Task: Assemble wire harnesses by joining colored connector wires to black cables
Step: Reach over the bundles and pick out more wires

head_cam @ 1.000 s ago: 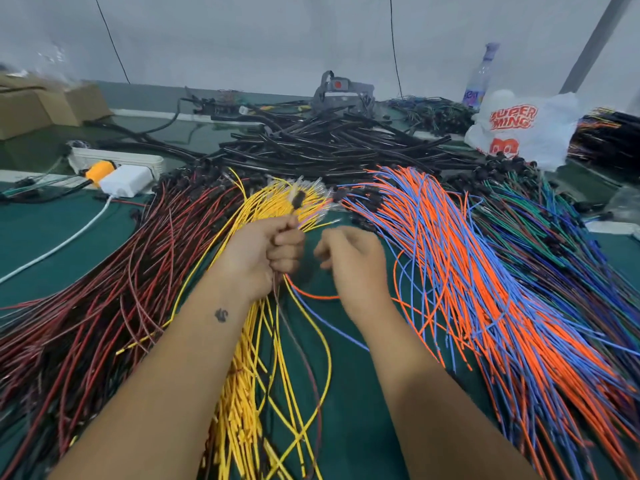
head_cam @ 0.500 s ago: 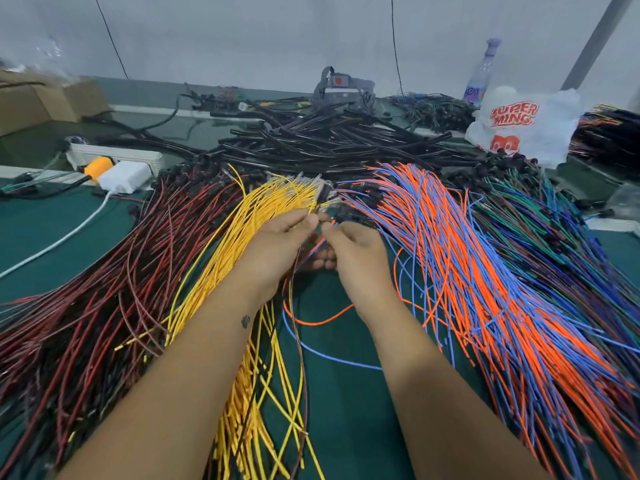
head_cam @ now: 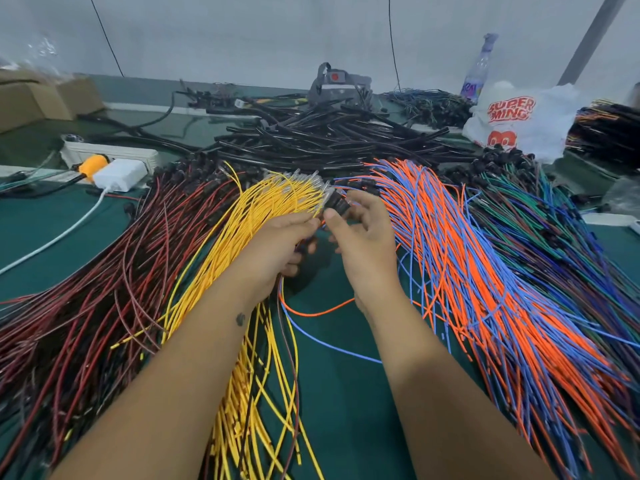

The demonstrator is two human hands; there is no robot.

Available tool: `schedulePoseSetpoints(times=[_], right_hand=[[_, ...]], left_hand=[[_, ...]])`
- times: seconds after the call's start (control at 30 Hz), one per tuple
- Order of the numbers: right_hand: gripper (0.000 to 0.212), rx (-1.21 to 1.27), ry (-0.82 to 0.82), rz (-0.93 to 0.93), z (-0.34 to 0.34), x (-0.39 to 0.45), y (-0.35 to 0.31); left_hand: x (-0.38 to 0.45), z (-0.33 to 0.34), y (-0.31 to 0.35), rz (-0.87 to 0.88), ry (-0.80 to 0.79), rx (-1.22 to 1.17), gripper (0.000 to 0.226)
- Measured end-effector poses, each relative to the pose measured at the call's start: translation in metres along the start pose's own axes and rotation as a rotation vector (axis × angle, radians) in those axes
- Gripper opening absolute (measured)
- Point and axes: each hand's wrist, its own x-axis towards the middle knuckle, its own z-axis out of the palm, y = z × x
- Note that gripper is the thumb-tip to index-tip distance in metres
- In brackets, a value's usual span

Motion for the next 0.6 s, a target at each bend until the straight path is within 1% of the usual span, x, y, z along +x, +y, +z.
schedulePoseSetpoints(times=[0.1,0.3,0.4,0.43,0.47,0.5,0.53,0.6], right_hand=[[0.039,0.007,-0.041,-0.073,-0.005,0.002,-0.001],[0.030,0.062,-0.018,-0.058,-0.010,0.005,-0.003],[0.039,0.048,-0.031,-0.001,-0.008,0.004,-0.003],[0.044,0.049,-0.061,0.044,-0.006,0.003,-0.002],[0.046,0.038,-0.105,0.095,-0.004,0.001,-0.002],[0.043,0.003,-0.159,0.133,-0.001,-0.001,-0.002],[0.035,-0.057,-0.215,0.141,0.000,-0.002,-0.001],[0.017,-0.206,-0.319,0.076,0.003,-0.007,0.000]], left_hand=[[0.000,0.002,0.000,-0.006,-0.009,0.026,0.028],[0.001,0.001,-0.001,-0.033,-0.047,0.056,0.023],[0.000,0.001,-0.002,0.005,-0.037,0.079,0.021],[0.001,0.002,-0.003,0.018,-0.019,0.067,0.019],[0.002,0.002,-0.003,0.024,0.005,0.050,0.022],[0.003,0.001,-0.003,0.028,0.036,0.033,0.030],[0.004,0.000,-0.003,0.048,0.063,0.016,0.033],[0.004,-0.002,-0.003,0.142,0.097,-0.022,0.024]])
